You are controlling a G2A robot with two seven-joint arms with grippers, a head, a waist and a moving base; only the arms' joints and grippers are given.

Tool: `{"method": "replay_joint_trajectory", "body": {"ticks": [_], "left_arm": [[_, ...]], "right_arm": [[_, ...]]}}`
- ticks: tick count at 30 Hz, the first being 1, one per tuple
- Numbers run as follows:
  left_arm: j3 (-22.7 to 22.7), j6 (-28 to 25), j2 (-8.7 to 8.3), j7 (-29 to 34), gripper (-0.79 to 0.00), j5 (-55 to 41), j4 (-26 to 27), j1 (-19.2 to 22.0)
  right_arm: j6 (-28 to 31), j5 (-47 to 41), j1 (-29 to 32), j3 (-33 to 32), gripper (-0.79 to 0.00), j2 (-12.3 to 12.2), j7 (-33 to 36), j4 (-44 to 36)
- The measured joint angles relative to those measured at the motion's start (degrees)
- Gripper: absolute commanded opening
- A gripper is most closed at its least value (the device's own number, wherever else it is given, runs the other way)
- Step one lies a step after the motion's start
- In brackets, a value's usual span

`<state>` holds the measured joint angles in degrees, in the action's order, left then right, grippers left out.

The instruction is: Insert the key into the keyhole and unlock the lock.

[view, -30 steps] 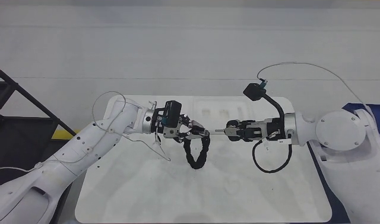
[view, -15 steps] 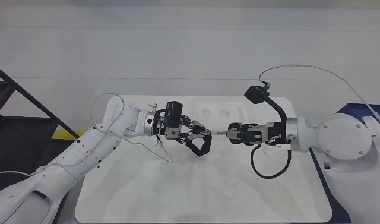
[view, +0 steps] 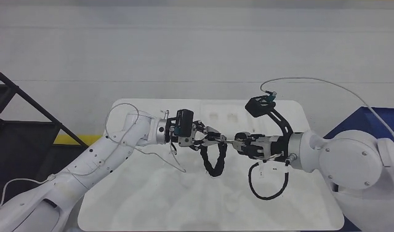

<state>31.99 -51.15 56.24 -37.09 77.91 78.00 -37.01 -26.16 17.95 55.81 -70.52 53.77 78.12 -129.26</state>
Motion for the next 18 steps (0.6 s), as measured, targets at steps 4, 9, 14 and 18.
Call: {"method": "replay_joint_trajectory", "body": {"ticks": [4,9,14,18], "left_arm": [[0.00,-0.53,0.57,-2.25,-0.785,1.44,-1.69,0.01],[0.31,-0.82,1.17,-3.95,-0.785,2.88,-3.07,0.03],[0.62,-0.02,1.59,-4.07,-0.785,5.08,-2.84,-0.07],[0.98,-0.13,1.92,-3.91,-0.785,5.77,-2.69,-0.23]], "right_arm": [[-0.75,0.36,-0.77,0.98,-0.785,-0.33,-0.76,0.19],[-1.58,0.13,-1.60,1.74,-0.785,-0.72,-1.58,0.54],[-2.25,-0.40,-2.14,2.45,-0.785,-1.06,-2.26,1.10],[-2.60,-0.88,-2.61,2.95,-0.785,-1.35,-2.60,1.43]]}}
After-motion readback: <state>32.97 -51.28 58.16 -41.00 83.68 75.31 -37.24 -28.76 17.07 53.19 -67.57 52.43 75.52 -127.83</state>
